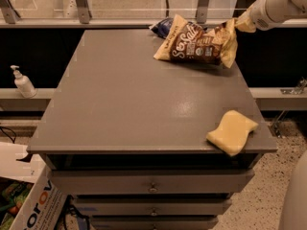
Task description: Move brown chip bag near blue chip bag
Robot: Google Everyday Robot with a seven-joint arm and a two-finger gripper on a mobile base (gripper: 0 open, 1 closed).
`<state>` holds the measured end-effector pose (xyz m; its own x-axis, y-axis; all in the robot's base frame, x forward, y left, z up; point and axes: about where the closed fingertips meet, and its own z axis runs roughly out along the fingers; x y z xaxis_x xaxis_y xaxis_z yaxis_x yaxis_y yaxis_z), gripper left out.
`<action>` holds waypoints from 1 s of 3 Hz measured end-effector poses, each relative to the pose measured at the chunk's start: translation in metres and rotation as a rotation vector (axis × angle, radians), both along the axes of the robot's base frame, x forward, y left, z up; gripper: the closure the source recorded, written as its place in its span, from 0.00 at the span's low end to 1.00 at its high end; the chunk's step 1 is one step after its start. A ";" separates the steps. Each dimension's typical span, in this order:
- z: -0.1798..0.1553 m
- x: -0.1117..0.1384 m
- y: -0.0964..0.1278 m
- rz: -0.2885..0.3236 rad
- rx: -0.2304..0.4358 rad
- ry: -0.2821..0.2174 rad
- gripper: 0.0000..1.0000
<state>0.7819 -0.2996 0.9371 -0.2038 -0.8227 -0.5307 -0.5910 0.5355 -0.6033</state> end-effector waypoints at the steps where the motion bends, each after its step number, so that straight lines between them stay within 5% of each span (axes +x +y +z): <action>1: 0.002 -0.002 0.001 0.002 0.004 -0.003 0.12; 2: 0.004 -0.006 -0.001 0.001 0.004 -0.009 0.00; 3: 0.010 -0.014 -0.011 -0.014 -0.005 -0.020 0.00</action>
Offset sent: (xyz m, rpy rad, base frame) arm -0.0141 -0.0077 0.0131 0.0023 -0.0248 -0.0077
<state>0.7675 -0.3110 0.9475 -0.2049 -0.8223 -0.5309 -0.5709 0.5409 -0.6176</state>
